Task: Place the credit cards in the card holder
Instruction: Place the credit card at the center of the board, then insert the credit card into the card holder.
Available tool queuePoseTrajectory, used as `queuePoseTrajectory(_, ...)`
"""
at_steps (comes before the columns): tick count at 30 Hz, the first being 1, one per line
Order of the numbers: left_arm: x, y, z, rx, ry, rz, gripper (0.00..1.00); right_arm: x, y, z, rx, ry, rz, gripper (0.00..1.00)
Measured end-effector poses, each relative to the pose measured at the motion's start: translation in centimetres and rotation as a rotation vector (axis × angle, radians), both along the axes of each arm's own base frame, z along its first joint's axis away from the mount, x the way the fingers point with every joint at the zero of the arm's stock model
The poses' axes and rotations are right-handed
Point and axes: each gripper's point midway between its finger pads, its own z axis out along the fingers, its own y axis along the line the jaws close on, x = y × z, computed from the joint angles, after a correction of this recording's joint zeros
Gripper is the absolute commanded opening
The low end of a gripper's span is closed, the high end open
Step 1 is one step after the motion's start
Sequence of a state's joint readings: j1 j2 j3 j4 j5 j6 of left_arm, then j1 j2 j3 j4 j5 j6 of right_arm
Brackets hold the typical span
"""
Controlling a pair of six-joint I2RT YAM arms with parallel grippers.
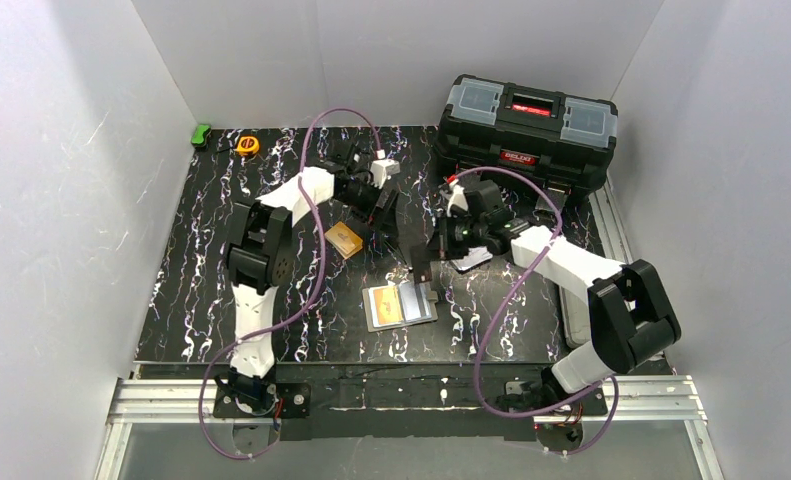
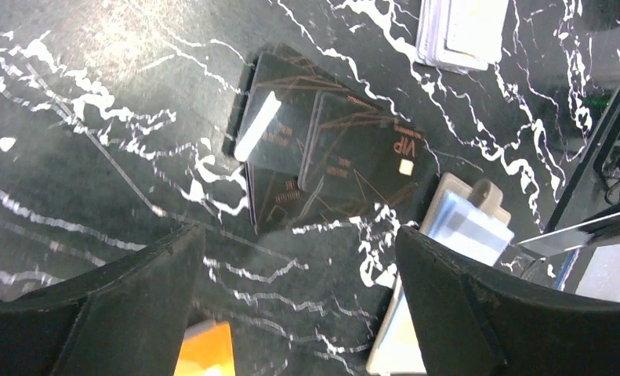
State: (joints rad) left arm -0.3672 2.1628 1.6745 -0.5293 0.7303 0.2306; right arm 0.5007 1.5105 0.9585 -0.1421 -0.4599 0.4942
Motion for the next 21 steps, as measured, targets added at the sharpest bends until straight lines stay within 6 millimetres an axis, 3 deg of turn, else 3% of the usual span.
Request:
queuePoseTrajectory(4,-1.3,1.6,2.9,0.022,-0.047,-0.01,0.91,-2.5,1.5,-0.8,-0.051,0.011,0.065,0.01)
queuePoseTrajectory(9,-6.3,4.1,7.7,0.02,-0.11,-0.036,0.89,-4.2,1.7,-2.0,-0.117,0.033,0.09,0.01)
queuePoseTrajectory(11,-8.3,4.7,8.5,0.014,-0.117,-0.048,0.88,-4.7,1.6,-2.6,-0.145,0.04,0.09,0.01)
queuePoseTrajectory(13,-10.4,5.2,8.1,0.017,-0.094,-0.063,0.87,-5.1,1.4,-3.2,-0.17,0.047,0.09,0.01)
queuePoseTrajectory(17,-13.7,5.7,5.1,0.051,0.01,-0.099,0.84,-5.8,0.6,-4.7,-0.225,0.075,0.077,0.01)
queuePoseTrajectory(21,-15.4,5.8,2.4,0.083,0.108,-0.118,0.84,-5.8,-0.2,-6.8,-0.294,0.114,0.052,0.01)
